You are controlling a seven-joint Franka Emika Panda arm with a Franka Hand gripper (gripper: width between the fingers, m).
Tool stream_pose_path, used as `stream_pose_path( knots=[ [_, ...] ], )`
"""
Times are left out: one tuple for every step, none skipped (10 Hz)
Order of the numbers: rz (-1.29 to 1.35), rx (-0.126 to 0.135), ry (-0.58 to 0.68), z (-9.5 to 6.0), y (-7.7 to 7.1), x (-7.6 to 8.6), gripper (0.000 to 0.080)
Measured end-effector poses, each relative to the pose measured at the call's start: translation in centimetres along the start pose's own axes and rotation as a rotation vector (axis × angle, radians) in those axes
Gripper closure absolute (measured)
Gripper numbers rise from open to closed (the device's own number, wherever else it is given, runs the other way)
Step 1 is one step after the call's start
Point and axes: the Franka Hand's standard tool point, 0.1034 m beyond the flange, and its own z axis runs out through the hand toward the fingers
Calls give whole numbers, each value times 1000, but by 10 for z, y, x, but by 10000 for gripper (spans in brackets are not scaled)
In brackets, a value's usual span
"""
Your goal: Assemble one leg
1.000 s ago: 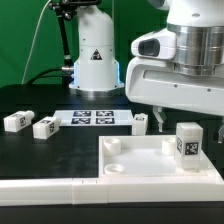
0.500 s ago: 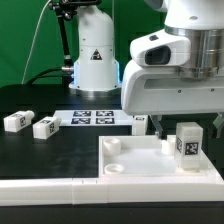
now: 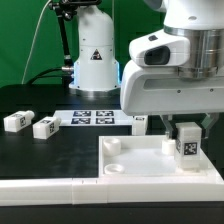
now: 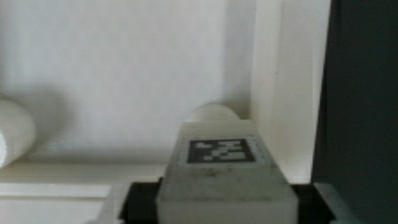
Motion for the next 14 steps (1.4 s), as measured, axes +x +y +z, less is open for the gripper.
stream_pose_path(
  knots=[
    [6, 0, 0, 0, 0, 0, 510],
    [41, 0, 0, 0, 0, 0, 510],
    [43, 0, 0, 0, 0, 0, 510],
    [129, 0, 9, 1, -3, 0, 510],
    [260, 2, 13, 1, -4, 0, 510],
    [383, 8, 14, 1, -5, 1, 510],
    [472, 22, 11, 1, -4, 1, 509],
    [646, 47, 5, 1, -4, 2, 509],
    [776, 60, 8, 1, -4, 3, 509],
    [884, 64, 10, 2, -4, 3, 509],
    [1036, 70, 4, 1, -4, 4, 509],
    [1143, 76, -2, 1, -5, 4, 509],
    [1266, 83, -10, 1, -5, 4, 509],
    [1342, 91, -19, 1, -5, 5, 509]
  ],
)
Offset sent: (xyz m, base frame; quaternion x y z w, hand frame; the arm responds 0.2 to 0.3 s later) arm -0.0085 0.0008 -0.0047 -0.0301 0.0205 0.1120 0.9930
